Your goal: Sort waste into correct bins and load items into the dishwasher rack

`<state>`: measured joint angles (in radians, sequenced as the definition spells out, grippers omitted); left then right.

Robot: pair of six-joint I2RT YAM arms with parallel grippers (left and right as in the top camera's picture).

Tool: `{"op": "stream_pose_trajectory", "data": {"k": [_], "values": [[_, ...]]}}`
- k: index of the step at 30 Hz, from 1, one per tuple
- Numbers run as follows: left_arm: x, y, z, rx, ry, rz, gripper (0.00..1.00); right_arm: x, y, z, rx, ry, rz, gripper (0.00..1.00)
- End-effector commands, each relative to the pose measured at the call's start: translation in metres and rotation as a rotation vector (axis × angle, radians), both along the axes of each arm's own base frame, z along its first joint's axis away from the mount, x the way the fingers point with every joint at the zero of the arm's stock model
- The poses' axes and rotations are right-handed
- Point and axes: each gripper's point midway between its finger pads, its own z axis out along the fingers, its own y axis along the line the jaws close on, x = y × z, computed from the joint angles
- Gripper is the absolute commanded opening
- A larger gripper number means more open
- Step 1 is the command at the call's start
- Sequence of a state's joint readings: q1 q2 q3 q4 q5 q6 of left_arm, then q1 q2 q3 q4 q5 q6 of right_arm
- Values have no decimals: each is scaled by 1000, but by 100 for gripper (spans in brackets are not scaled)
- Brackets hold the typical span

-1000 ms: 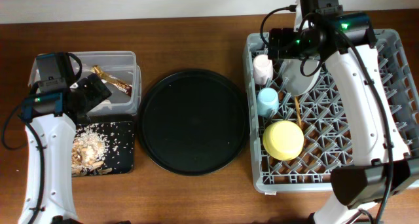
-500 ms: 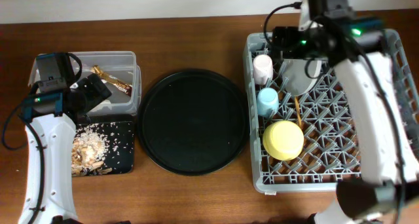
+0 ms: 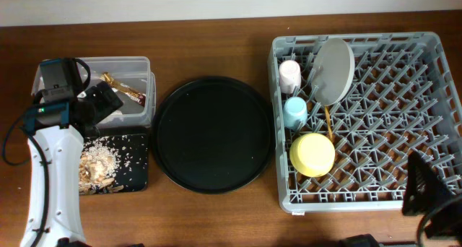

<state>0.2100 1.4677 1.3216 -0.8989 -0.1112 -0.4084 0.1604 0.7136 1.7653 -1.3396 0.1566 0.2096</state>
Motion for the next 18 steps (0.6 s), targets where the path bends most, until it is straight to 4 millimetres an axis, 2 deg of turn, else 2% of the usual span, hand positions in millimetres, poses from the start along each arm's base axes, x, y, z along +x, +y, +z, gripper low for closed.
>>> {"op": "stream_pose_trajectory", "data": {"k": [1,2,4,6,9,12,14,15,18], "values": [[2,1,11,14,-29,-8,99,-4,-3,-63,3,9,-18,98],[2,1,11,14,-29,-8,99,0,-3,-94,14,-45,-19,98],[2,1,11,14,-30,-8,99,17,-5,-138,51,-101,-63,99],[2,1,11,14,-29,-8,99,42,-8,-167,121,-179,-109,98],[2,1,11,14,-29,-8,99,83,-6,-190,230,-345,-109,98],[2,1,11,14,-29,-8,99,104,-2,-202,246,-489,-74,98],[2,1,11,14,-29,-8,99,111,-1,-223,245,-478,-75,99],[2,1,11,14,-29,-8,99,117,-1,-246,241,-430,-79,98],[2,1,11,14,-29,-8,99,120,0,-286,218,-284,-91,98]]}}
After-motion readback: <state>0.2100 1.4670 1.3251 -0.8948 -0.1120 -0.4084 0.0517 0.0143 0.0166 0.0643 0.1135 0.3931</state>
